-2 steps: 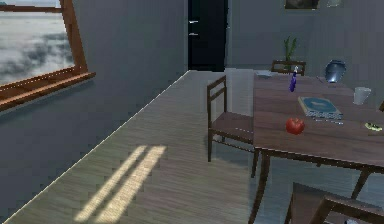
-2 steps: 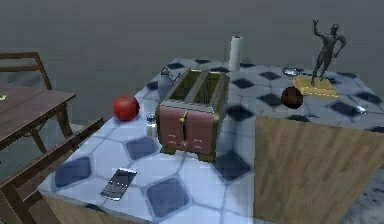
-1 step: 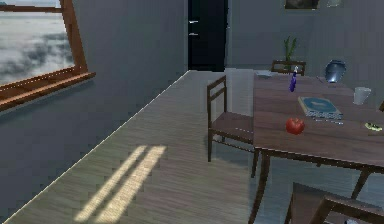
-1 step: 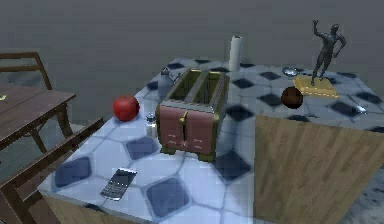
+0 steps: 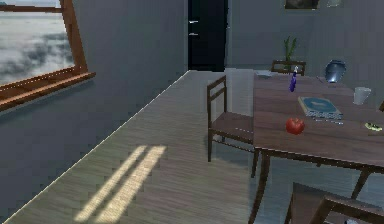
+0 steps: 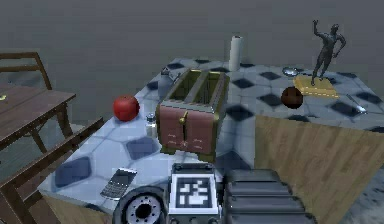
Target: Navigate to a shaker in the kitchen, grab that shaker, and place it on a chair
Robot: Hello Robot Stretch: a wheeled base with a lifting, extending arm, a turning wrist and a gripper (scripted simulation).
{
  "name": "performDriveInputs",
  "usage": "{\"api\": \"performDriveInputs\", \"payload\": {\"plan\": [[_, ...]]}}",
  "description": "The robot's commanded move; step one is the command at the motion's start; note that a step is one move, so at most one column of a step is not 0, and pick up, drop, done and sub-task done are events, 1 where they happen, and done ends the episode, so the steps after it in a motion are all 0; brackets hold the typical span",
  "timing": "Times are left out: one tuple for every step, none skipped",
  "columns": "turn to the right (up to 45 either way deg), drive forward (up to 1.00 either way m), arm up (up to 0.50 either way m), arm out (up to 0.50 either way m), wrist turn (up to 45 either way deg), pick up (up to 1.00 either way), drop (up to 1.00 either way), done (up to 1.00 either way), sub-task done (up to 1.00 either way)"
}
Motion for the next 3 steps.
{"api": "performDriveInputs", "payload": {"plan": [[0.0, 0.0, 0.0, 0.32, 0.0, 0.0, 0.0, 0.0, 0.0], [0.0, 0.0, 0.0, 0.0, 45.0, 0.0, 0.0, 0.0, 0.0], [0.0, 0.0, 0.0, 0.0, 45.0, 0.0, 0.0, 0.0, 0.0]]}}
